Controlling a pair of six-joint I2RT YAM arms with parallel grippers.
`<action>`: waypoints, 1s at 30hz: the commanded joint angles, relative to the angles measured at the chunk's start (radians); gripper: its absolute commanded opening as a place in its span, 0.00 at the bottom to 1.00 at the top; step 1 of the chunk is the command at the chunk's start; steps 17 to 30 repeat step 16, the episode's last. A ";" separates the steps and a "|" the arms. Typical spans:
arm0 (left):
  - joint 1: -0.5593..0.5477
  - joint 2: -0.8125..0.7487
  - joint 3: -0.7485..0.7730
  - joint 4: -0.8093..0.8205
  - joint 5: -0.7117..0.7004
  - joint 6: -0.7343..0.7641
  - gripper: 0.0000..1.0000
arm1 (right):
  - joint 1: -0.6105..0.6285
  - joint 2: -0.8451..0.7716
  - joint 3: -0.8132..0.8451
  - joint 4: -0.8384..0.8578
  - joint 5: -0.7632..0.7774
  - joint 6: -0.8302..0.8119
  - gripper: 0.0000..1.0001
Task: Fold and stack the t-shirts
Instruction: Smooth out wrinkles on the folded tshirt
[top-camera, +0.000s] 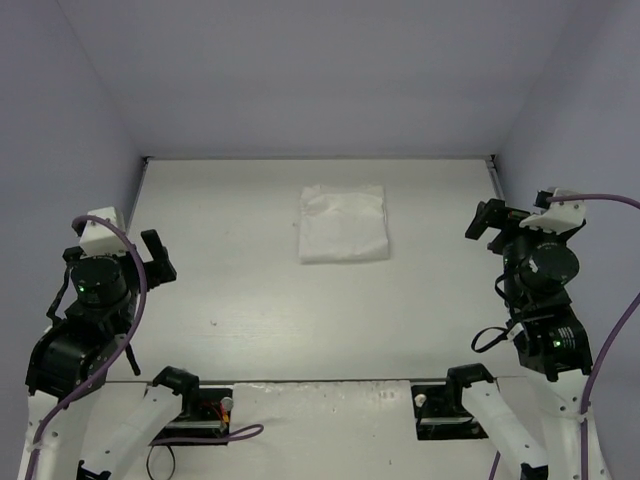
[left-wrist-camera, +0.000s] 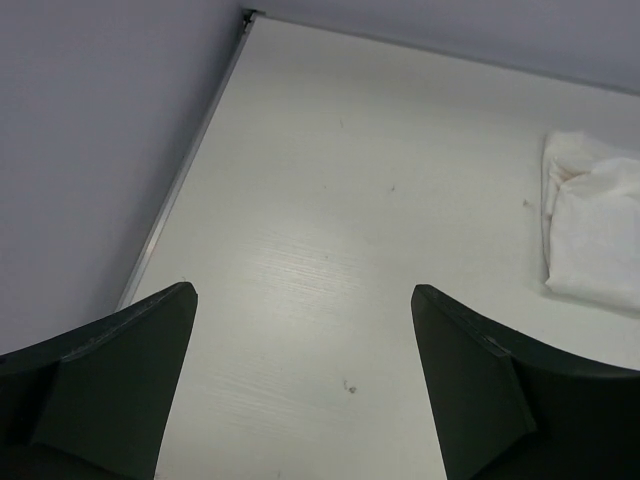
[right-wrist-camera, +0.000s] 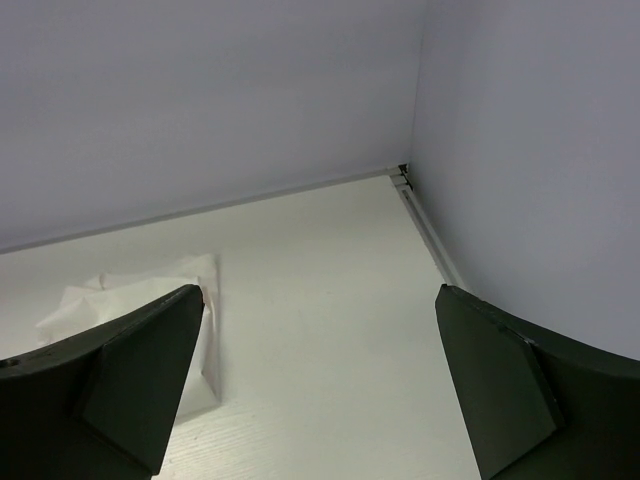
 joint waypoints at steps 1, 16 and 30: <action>-0.003 0.011 -0.025 -0.014 0.028 -0.030 0.85 | 0.000 0.016 0.002 0.038 -0.002 0.015 1.00; -0.003 0.080 -0.031 -0.017 0.056 -0.060 0.85 | 0.017 0.047 0.009 0.037 0.006 -0.007 1.00; -0.003 0.080 -0.031 -0.017 0.056 -0.060 0.85 | 0.017 0.047 0.009 0.037 0.006 -0.007 1.00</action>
